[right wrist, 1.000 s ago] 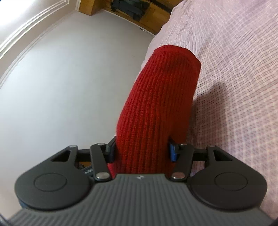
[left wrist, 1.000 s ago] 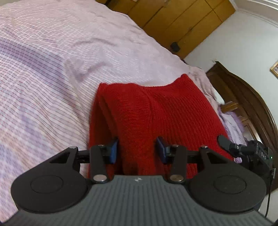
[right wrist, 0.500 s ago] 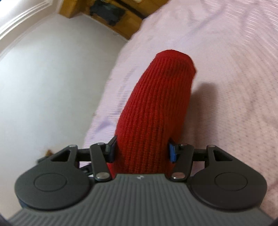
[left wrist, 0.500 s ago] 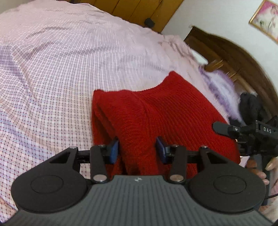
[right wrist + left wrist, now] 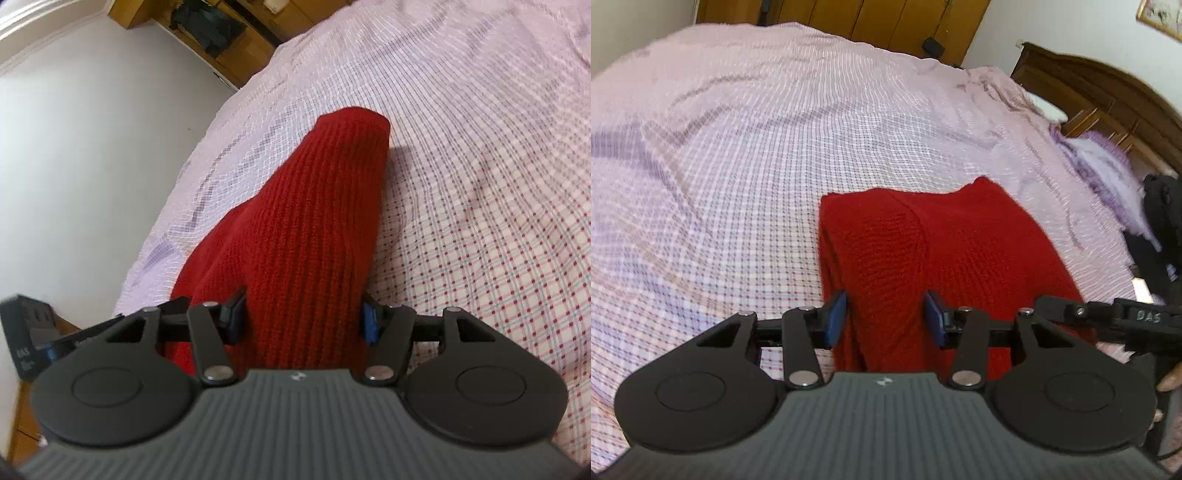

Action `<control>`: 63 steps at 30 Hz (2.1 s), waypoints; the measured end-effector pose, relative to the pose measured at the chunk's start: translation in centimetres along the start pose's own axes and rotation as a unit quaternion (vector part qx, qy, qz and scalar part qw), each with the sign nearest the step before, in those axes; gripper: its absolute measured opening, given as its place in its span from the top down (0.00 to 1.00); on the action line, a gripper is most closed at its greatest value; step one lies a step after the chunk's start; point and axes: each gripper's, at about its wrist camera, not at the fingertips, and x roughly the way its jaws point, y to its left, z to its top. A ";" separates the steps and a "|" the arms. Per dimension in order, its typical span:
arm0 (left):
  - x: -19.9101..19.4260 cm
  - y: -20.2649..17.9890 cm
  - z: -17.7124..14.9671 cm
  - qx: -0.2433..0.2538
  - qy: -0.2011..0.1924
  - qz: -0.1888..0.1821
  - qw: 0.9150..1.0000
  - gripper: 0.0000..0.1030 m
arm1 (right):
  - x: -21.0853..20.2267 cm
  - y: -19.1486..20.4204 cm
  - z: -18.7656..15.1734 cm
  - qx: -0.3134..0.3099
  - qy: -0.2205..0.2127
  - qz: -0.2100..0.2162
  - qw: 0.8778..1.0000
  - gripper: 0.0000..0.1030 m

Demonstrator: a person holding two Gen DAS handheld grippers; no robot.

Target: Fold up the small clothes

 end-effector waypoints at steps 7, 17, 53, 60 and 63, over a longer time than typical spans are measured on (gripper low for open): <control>0.9 0.0 -0.4 0.017 0.000 0.018 1.000 0.41 | 0.7 0.2 -0.2 -0.027 -0.005 -0.028 0.999 0.36; -0.9 -1.4 -0.5 0.042 -0.009 0.038 0.998 0.41 | -3.9 6.1 -1.2 -0.190 -0.084 -0.108 0.972 0.39; -4.4 -3.8 -4.8 0.028 -0.003 0.080 0.996 0.07 | -5.2 7.1 -6.2 -0.236 -0.067 -0.152 0.957 0.21; -3.8 -4.6 -6.6 0.025 0.002 0.089 0.996 0.02 | -4.6 5.7 -7.5 -0.225 -0.046 -0.178 0.957 0.19; -2.8 -5.1 -7.4 0.040 0.013 0.103 0.994 0.02 | -4.1 4.7 -7.7 -0.208 -0.035 -0.183 0.960 0.19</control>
